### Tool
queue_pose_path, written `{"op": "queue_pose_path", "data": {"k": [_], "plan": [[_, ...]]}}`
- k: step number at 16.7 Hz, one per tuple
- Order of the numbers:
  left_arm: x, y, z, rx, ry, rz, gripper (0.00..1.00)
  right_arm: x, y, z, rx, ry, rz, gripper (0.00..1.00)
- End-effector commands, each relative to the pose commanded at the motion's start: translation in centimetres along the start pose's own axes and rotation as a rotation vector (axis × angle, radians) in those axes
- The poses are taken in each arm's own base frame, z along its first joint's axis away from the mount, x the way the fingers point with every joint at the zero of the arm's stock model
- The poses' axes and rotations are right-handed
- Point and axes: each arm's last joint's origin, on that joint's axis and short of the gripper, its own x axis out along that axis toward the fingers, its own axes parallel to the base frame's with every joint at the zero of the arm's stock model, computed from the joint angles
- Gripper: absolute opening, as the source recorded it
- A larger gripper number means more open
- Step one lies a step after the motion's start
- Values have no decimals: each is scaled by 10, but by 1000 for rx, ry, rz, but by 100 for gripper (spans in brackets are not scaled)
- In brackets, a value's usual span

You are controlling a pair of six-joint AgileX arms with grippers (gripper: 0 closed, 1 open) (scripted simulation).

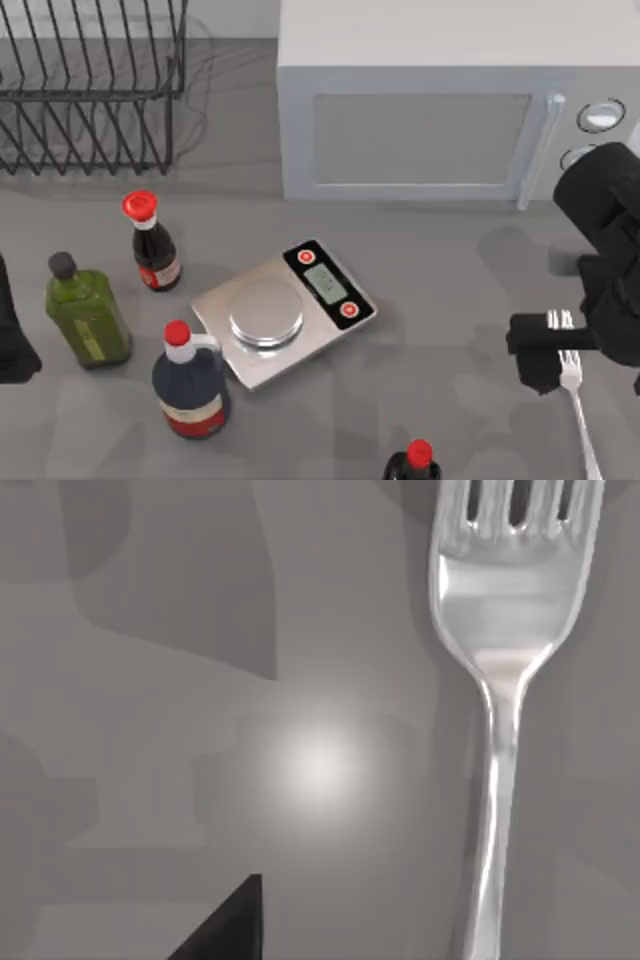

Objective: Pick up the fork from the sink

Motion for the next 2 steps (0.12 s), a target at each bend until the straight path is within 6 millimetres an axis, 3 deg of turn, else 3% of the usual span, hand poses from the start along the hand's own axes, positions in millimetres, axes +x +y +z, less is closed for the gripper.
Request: {"op": "queue_pose_path", "data": {"k": [2], "plan": [[0,0,0,0,0,0,100,0,0,0,0,0,0,100]]}}
